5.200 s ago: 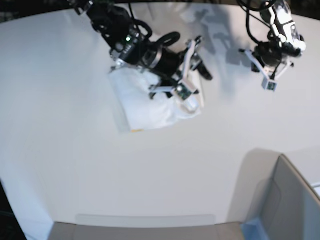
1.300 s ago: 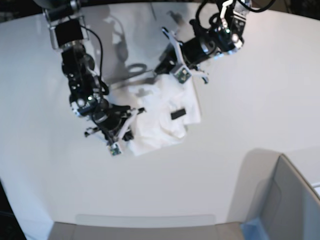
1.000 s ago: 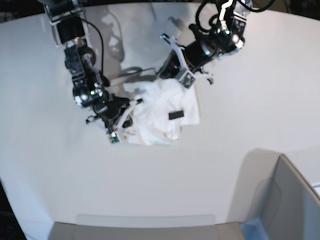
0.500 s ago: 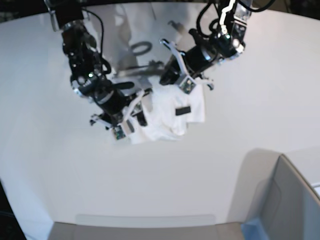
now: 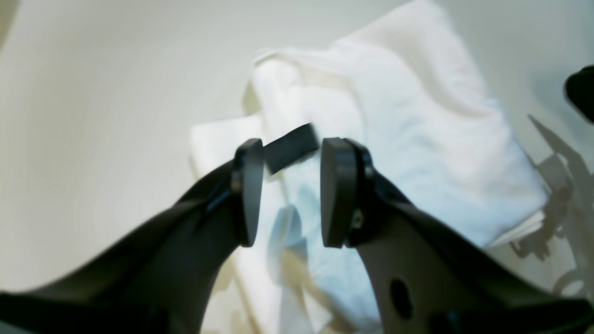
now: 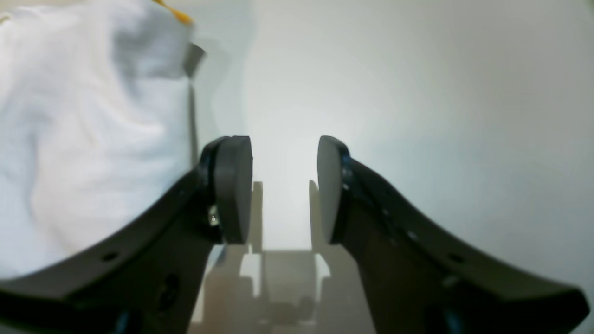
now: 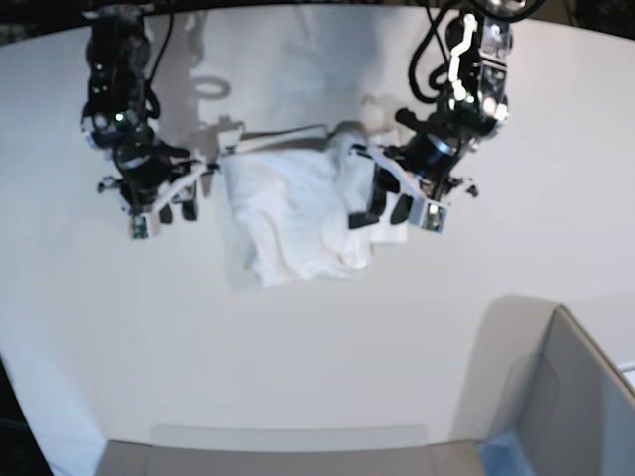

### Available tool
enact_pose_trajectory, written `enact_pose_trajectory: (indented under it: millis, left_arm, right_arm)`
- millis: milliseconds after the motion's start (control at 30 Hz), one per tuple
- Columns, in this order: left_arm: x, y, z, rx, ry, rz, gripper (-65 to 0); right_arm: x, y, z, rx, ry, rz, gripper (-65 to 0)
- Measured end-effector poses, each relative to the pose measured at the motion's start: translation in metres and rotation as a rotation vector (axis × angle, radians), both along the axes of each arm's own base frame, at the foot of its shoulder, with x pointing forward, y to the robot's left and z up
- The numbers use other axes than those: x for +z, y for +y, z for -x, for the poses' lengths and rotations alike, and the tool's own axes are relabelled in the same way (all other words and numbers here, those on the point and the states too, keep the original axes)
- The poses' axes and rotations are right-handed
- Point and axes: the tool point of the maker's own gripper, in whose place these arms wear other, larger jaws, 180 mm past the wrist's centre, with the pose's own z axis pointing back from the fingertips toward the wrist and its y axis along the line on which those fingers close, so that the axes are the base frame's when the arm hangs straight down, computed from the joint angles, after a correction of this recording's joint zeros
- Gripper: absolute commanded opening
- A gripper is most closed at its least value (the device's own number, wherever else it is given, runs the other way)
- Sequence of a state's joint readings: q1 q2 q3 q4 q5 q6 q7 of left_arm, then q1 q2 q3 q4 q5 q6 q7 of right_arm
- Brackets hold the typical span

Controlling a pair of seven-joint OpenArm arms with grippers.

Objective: Layout the t-shirt on the table in an organized manner, then fold the t-shirt properly
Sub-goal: 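Press and smooth the bundle's side with the left gripper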

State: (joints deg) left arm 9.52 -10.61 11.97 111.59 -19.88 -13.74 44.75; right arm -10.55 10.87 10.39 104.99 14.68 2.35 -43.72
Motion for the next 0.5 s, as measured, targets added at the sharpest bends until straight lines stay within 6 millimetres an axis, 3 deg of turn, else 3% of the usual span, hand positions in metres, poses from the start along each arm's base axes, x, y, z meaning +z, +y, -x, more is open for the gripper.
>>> enact_pose_trajectory:
  millis: [100, 200, 300, 500]
  left_arm:
    - [-0.002, -0.011, 0.005, -0.029, 0.014, 0.014, -39.8]
    - [-0.014, -0.021, 0.016, -0.074, 0.082, -0.007, -38.5]
    - [-0.026, -0.026, 0.014, -0.075, 0.131, -0.003, -38.5]
    - [-0.058, -0.014, -0.001, -0.050, 0.202, -0.050, -38.5]
  right_arm:
    - [0.000, -0.007, 0.001, -0.019, 0.000, 0.003, -40.8]
    - [-0.003, -0.007, 0.004, -0.021, 0.010, 0.001, -40.8]
    - [-0.003, -0.007, 0.005, -0.021, 0.010, 0.001, -40.8]
    - [-0.006, -0.005, 0.008, -0.017, 0.016, -0.001, -40.8]
